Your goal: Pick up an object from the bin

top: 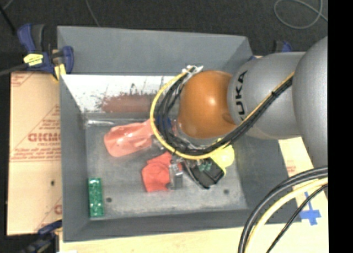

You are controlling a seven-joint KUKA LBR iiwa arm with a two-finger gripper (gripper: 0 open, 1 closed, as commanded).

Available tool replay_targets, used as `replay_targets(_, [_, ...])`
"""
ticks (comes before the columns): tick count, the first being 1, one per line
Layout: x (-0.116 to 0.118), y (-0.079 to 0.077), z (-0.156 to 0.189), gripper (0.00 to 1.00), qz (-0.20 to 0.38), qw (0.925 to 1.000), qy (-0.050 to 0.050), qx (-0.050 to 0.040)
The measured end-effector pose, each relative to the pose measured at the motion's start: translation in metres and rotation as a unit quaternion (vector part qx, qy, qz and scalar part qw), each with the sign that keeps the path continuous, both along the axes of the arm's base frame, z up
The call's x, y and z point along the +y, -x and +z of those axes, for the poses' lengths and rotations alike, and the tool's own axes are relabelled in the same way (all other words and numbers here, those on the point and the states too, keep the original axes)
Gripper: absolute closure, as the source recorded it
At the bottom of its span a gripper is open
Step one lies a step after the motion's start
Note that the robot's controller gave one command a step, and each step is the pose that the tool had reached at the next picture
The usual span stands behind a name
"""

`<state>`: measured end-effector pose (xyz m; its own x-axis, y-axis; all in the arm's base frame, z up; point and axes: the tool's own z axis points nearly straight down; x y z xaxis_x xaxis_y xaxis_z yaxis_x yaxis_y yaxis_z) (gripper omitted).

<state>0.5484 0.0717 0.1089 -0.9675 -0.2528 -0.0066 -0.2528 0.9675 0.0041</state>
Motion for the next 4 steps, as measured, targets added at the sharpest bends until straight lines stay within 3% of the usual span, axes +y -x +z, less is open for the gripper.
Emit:
replay_targets(1, [-0.0002, 0.0000, 0.0000, 1.00, -0.001, 1.0000, 0.000, 0.0001])
replay_targets(2, [-0.0002, 0.0000, 0.0000, 0.00, -0.002, 1.0000, 0.000, 0.0003])
replay_targets(3, [-0.0001, 0.0000, 0.0000, 1.00, -0.002, 1.0000, 0.000, 0.0004])
replay_targets(4, [-0.0002, 0.0001, -0.0001, 0.00, -0.002, 1.0000, 0.000, 0.0005])
